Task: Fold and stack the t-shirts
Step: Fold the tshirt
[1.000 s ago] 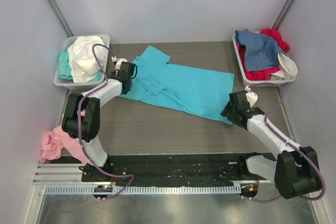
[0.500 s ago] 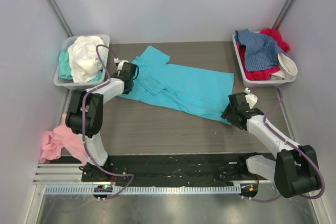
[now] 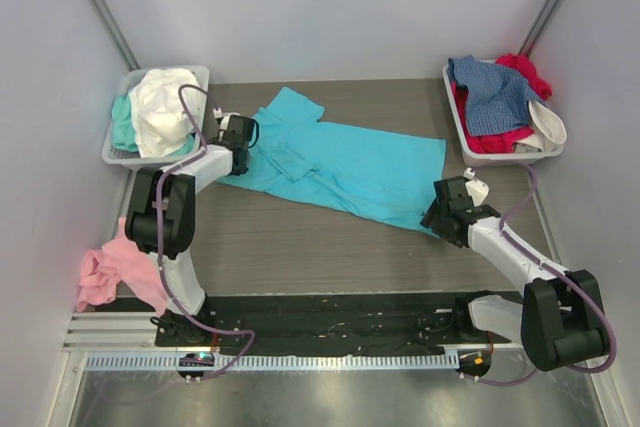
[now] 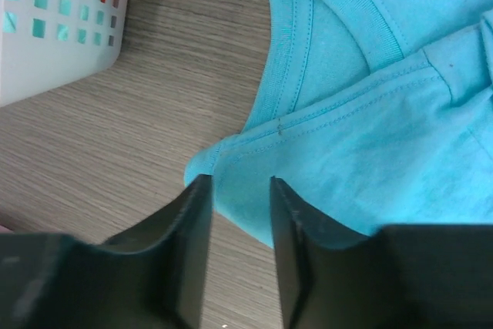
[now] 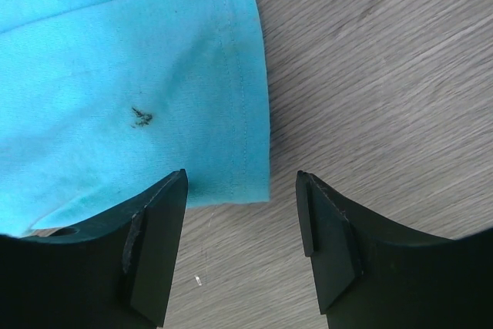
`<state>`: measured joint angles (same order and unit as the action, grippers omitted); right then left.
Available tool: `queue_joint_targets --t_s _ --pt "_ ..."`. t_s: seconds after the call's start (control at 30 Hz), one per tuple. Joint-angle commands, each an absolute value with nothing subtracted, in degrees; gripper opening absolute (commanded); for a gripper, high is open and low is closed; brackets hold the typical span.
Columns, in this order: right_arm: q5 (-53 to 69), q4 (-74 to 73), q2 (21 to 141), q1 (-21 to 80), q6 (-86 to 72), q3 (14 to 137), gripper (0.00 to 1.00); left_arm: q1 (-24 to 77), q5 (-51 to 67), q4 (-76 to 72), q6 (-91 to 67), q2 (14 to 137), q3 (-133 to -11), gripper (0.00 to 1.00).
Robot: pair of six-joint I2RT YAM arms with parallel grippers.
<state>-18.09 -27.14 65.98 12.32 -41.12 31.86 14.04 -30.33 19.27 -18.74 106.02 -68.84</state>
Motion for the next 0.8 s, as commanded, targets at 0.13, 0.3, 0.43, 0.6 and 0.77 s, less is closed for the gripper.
queue_joint_targets --t_s 0.13,0.3,0.43,0.6,0.77 --pt "-18.9 -25.4 66.4 12.7 -41.5 32.6 0.66 13.4 -27.9 24.5 -17.6 110.3 -74.4 0.17" --pt "-18.9 -25.4 66.3 12.6 -41.5 32.7 0.66 13.4 -27.7 26.1 -17.3 111.4 -75.2 0.04" --pt "-18.8 -25.4 66.2 12.6 -41.6 32.6 0.66 13.4 -27.9 26.0 -17.3 111.3 -74.9 0.00" --pt "-19.0 -25.4 65.9 12.6 -41.5 32.5 0.66 13.5 -28.1 25.8 -17.4 109.7 -74.0 0.00" --pt "-19.0 -25.4 66.0 12.6 -41.3 32.7 0.66 13.2 -27.3 25.2 -16.2 105.7 -73.5 0.22"
